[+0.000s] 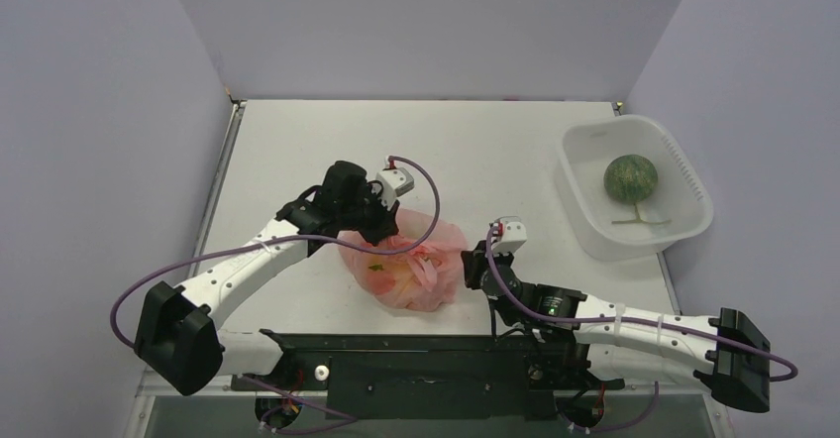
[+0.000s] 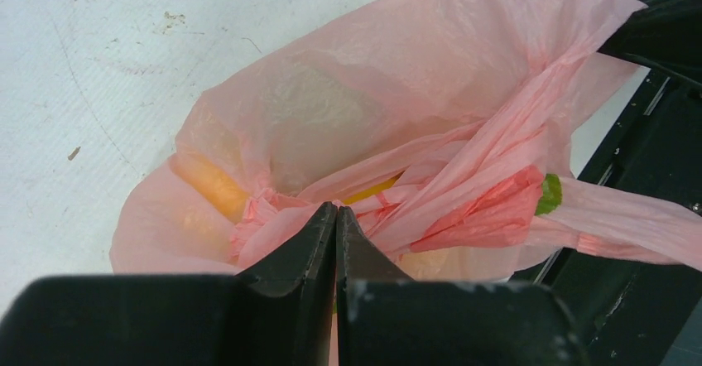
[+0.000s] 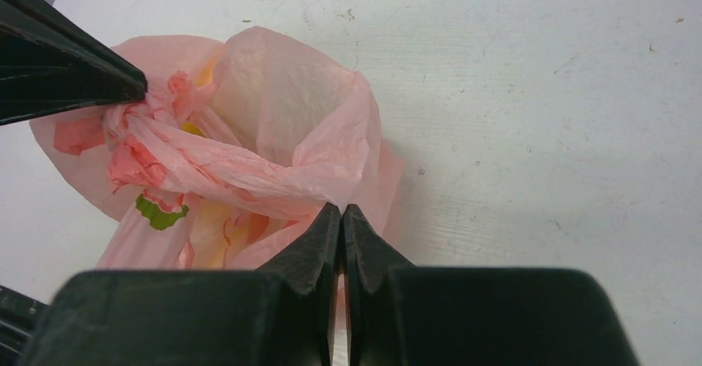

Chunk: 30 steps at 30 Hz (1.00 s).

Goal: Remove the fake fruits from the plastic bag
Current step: Untie the plastic bag at the center of the board.

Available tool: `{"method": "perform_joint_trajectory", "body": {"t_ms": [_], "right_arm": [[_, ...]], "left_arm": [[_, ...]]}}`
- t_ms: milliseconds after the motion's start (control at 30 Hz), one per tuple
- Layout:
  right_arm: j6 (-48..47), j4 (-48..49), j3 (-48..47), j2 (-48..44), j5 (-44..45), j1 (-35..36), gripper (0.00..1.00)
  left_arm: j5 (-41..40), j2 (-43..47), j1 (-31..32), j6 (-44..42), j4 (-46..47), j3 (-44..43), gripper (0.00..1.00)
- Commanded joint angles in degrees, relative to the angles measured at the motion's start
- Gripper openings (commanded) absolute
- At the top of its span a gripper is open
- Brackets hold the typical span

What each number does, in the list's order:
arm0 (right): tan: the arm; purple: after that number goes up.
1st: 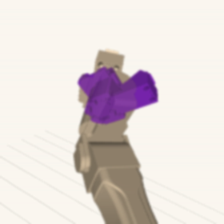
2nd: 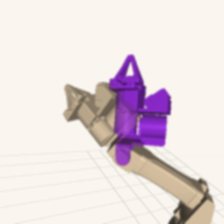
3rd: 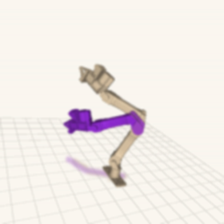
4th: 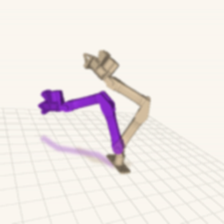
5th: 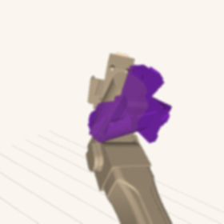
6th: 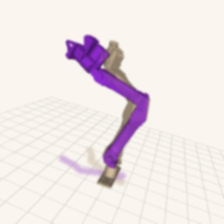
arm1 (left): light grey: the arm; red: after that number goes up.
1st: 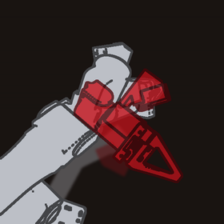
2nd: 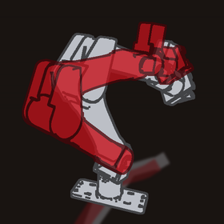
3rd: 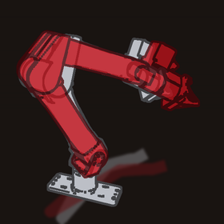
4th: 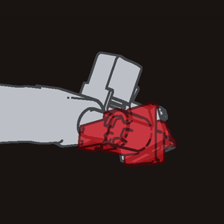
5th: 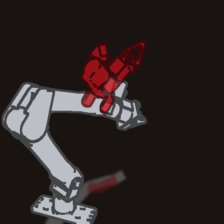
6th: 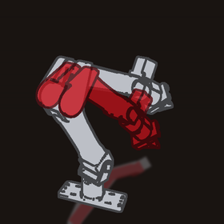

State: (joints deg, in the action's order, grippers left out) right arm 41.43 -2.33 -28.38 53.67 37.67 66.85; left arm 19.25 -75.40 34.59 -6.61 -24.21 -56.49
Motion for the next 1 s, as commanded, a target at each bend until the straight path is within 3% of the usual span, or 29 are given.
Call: {"method": "perform_joint_trajectory", "body": {"t_ms": [0,100,233,333,367,433,567,767,967], "right_arm": [[1.7,2.6,2.5,-2.2,0.1,0.4,0.02],[-0.5,0.6,1.0,-2.1,-2.0,0.5,0.13],[-6.1,0.1,-2.2,-1.6,-3.3,1.4,0.36],[-11.6,0.5,-5.1,-0.7,-4.5,2.3,0.47],[-13.0,0.7,-6.6,-0.2,-4.7,2.9,0.55],[-17.1,0.2,-9.1,2.5,-3.8,3.7,0.81],[-19.9,-0.1,-12.8,6.4,-1.8,4.4,0.86],[-25.7,6.5,-13.6,11.7,-6.2,4.7,0.92],[-30.6,8.5,-14.2,17.0,-6.7,4.4,0.95]], "left_arm": [[0.6,5.8,0.1,1.9,4.7,1.9,0.0],[1.4,7.3,0.1,2.4,6.3,3.4,0.0],[0.7,9.4,0.1,2.5,7.4,3.8,0.0],[-0.1,10.7,0.2,2.7,9.2,5.0,0.0],[-0.6,11.1,0.2,2.8,9.3,5.0,0.0],[-1.2,11.9,0.2,2.7,9.4,5.1,0.0],[-2.8,14.1,0.3,2.6,11.6,7.0,0.0],[-3.9,14.9,0.3,2.0,11.9,7.5,0.0],[-0.9,12.2,0.1,0.7,10.0,6.3,0.0]]}}
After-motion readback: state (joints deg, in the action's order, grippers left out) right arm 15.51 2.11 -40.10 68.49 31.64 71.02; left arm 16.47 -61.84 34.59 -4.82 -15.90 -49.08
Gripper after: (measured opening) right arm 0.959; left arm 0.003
